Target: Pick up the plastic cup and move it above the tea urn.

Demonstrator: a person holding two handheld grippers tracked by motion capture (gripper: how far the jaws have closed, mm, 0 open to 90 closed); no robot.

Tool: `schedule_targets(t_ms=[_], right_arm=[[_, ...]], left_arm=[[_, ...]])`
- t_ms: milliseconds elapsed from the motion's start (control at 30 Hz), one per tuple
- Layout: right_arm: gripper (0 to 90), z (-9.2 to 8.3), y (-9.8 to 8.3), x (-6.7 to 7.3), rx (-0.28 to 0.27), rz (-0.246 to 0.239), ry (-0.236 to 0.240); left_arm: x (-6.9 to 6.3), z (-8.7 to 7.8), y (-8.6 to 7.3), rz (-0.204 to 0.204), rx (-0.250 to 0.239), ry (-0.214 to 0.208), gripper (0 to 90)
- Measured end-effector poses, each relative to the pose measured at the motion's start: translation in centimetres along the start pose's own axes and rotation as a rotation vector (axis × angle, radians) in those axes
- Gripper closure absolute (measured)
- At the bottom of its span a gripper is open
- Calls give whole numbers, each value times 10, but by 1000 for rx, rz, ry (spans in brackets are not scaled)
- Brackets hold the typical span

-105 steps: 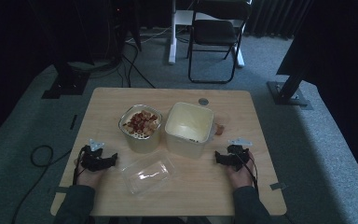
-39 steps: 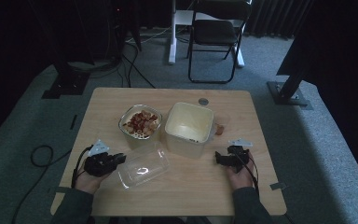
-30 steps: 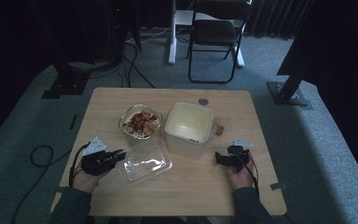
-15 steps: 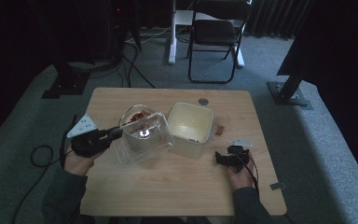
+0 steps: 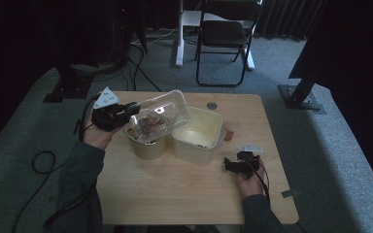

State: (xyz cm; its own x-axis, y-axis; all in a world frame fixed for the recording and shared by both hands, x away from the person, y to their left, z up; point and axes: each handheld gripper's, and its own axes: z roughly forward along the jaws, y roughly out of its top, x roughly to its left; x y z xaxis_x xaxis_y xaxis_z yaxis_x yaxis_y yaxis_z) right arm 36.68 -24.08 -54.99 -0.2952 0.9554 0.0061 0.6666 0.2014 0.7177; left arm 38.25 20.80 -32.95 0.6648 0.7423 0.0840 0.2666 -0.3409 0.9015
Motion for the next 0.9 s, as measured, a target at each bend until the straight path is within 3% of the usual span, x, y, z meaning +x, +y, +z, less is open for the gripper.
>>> schedule_targets(t_ms=[233, 400, 433, 467, 500, 667, 900], right_arm=[[106, 0, 0, 0, 0, 0, 0], [105, 0, 0, 0, 0, 0, 0], [105, 0, 0, 0, -1, -1, 0], [105, 0, 0, 0, -1, -1, 0], [105, 0, 0, 0, -1, -1, 1], [105, 0, 0, 0, -2, -1, 1], [105, 0, 0, 0, -1, -1, 2]], left_arm=[[-8, 23, 17, 60, 39, 6, 774], [-19, 45, 27, 67, 41, 7, 756], [-21, 49, 29, 64, 37, 7, 671], [-22, 51, 30, 60, 29, 0, 671], [-24, 54, 33, 48, -2, -28, 537], [-25, 51, 36, 18, -51, -43, 469], [-22, 49, 31, 13, -26, -21, 457]])
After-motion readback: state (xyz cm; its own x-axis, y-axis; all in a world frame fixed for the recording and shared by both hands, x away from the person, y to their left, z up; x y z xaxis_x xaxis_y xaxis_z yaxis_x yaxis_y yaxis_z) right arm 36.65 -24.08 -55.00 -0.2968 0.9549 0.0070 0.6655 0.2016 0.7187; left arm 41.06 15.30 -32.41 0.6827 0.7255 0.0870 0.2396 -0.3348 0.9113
